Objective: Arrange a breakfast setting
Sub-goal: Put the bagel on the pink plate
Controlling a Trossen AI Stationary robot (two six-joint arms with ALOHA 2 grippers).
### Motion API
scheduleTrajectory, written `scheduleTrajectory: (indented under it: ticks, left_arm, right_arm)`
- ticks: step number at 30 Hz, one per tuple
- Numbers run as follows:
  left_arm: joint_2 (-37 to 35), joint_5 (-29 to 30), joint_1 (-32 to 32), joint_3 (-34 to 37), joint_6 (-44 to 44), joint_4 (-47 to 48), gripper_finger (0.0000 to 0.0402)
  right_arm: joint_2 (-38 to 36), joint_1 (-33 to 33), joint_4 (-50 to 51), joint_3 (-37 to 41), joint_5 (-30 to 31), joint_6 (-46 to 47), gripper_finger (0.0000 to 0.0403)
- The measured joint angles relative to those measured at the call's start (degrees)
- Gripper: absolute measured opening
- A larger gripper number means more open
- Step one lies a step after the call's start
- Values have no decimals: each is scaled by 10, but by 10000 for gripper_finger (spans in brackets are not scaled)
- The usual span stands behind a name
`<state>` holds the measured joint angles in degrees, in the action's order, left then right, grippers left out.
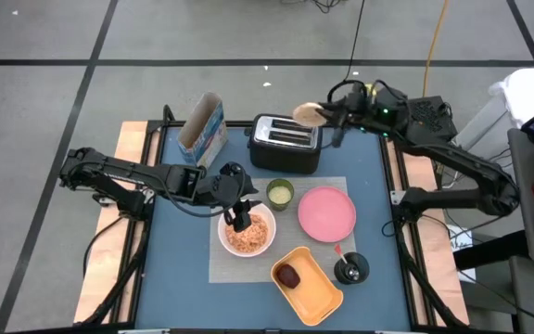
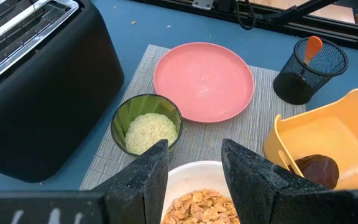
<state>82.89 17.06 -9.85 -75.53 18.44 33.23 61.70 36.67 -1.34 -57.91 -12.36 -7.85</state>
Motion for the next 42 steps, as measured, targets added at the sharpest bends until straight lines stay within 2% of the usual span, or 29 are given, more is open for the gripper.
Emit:
scheduleTrajectory:
  ticks: [9, 13, 16, 21, 27, 32, 39, 42]
  left_arm:
    - [0, 0, 0, 0, 0, 0, 154]
    - [0, 0, 0, 0, 1, 0, 154]
    - [0, 0, 0, 0, 8, 0, 154]
    - [0, 0, 0, 0, 10, 0, 154]
    - [0, 0, 0, 0, 10, 0, 154]
    - [0, 0, 0, 0, 11, 0, 154]
    - [0, 0, 0, 0, 13, 0, 154]
    - [0, 0, 0, 0, 14, 0, 154]
  right_arm:
    - [-79, 0, 218, 0, -118, 72, 57]
    - [-97, -1, 315, 6, -136, 75, 57]
    - [-106, -7, 342, 37, -160, 102, 57]
    - [-111, -34, 323, 118, -212, 144, 57]
    - [-110, -68, 273, 226, -209, 181, 57]
    - [-110, -92, 173, 307, -209, 230, 57]
    - [-110, -121, 56, 381, -209, 270, 57]
    - [-110, -131, 47, 393, -209, 271, 57]
